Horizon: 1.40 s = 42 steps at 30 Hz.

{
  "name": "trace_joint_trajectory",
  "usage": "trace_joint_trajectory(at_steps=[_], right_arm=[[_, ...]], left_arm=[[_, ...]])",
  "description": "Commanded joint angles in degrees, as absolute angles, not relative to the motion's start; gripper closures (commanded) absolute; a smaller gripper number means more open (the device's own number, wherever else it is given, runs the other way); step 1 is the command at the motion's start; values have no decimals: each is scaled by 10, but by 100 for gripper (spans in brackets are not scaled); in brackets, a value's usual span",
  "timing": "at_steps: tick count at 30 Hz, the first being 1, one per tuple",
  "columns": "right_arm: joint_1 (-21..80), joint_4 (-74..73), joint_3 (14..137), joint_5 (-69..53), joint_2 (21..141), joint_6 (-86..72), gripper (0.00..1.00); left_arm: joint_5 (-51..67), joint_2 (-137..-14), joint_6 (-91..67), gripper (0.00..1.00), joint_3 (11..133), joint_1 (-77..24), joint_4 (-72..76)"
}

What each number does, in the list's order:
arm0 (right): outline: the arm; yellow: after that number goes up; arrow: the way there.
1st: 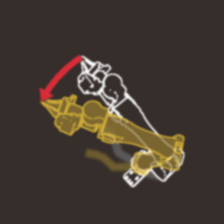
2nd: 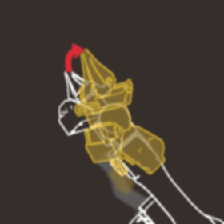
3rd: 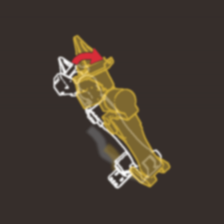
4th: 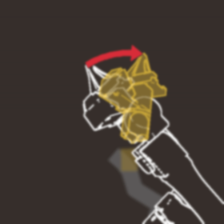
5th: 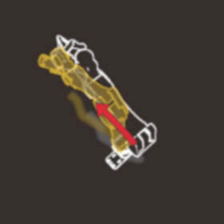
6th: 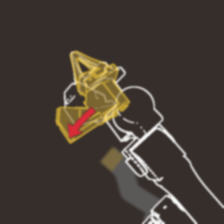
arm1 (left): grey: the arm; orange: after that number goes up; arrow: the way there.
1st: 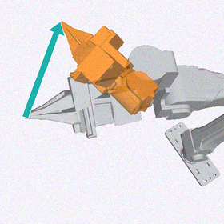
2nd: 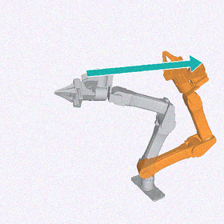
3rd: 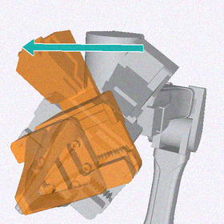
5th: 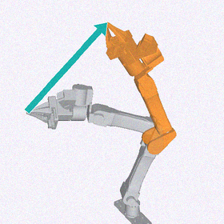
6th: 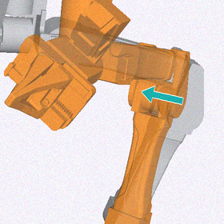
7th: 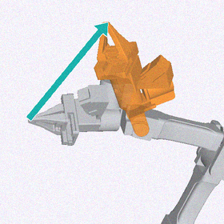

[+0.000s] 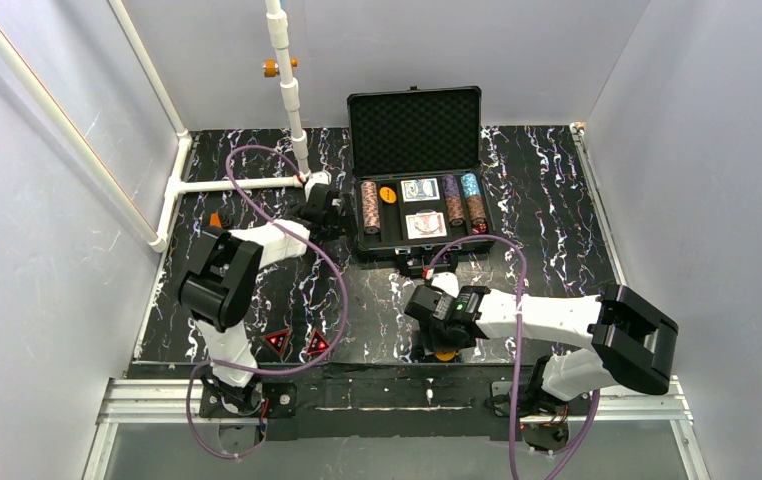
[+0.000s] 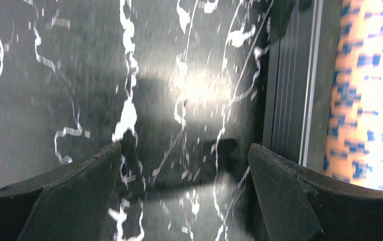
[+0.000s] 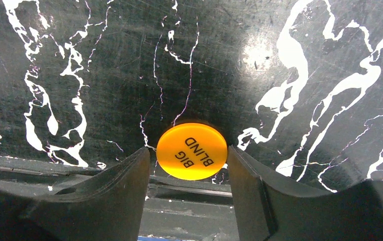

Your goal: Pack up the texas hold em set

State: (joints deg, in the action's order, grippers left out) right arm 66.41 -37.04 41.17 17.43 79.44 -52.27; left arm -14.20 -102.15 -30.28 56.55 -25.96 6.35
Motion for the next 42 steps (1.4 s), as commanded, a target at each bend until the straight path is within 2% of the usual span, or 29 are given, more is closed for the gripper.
trace_joint_trajectory(at_steps=[1, 11, 15, 17, 24, 32, 42], right_arm=[[668, -350, 368, 157, 828, -532, 36], [668, -347, 370, 157, 836, -529, 37], [668, -347, 371, 157, 839, -527, 37], [668, -347, 371, 157, 838, -527, 37], [668, -346, 369, 158, 836, -529, 39], [668, -346, 363, 157, 829, -534, 57], [669, -349, 370, 159, 834, -531, 76]], left_arm=[[-122, -1083, -272, 2, 612, -271, 99], [-127, -1165, -206, 2, 685, -278, 85], [-127, -1208, -195, 2, 766, -279, -5], [-117, -1207, -193, 2, 763, -279, -7], [-145, -1124, -179, 2, 712, -279, 36], [-221, -954, -183, 2, 649, -279, -12], [-216, -769, -200, 2, 630, -276, -154]])
